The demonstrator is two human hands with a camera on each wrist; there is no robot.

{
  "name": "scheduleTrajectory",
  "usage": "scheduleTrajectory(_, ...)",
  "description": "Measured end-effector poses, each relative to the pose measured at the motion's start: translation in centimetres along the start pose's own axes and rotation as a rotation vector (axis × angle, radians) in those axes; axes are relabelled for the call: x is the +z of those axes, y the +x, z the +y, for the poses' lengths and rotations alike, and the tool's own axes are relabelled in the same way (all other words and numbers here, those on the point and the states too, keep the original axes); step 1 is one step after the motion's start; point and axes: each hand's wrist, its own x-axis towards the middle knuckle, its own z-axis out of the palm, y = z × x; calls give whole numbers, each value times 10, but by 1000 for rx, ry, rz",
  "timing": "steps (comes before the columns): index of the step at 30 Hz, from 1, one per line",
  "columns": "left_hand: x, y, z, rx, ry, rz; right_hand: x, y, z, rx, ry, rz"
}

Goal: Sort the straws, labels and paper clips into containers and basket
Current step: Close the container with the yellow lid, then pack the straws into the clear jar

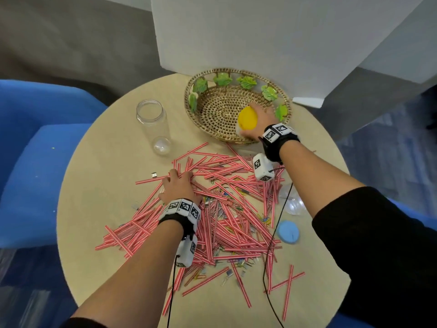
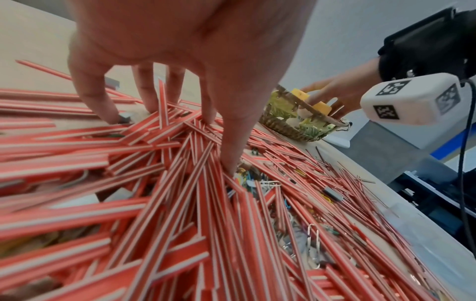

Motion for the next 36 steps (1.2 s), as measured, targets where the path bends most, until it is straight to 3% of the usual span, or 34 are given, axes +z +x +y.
scheduleTrajectory(8,-5,-2,6,-22,-16,-15,-7,-18,7,-69,76,-15)
scheduleTrajectory(13,-5,-3,4,-3,-1,-15,-28,-53,29,-79,252,282)
scheduleTrajectory(16,-8,-5,3,1,-24,-18,-30,-80,62,131,360,456)
scheduleTrajectory(18,-10,-6,2,-2,-29,-27,-21,-99,86,371,321,327)
scheduleTrajectory(20,-11,-5,1,5,-41,-40,-4,-116,108,569,201,55)
scheduleTrajectory(23,-14,0,-1,35,-46,-59,27,-137,129,642,61,-187)
scheduleTrajectory(26,-17,8,-8,84,-17,-61,54,-153,131,649,35,-238)
scheduleTrajectory(30,-22,10,-21,135,-169,1,64,-153,117,653,48,-168)
scheduleTrajectory(32,-29,9,-28,72,-355,119,65,-149,110,634,33,-163)
scheduleTrajectory(34,-39,14,-38,5,-510,320,67,-148,105,617,12,-172)
scheduleTrajectory(36,-44,26,-50,24,-610,488,70,-149,102,605,11,-195)
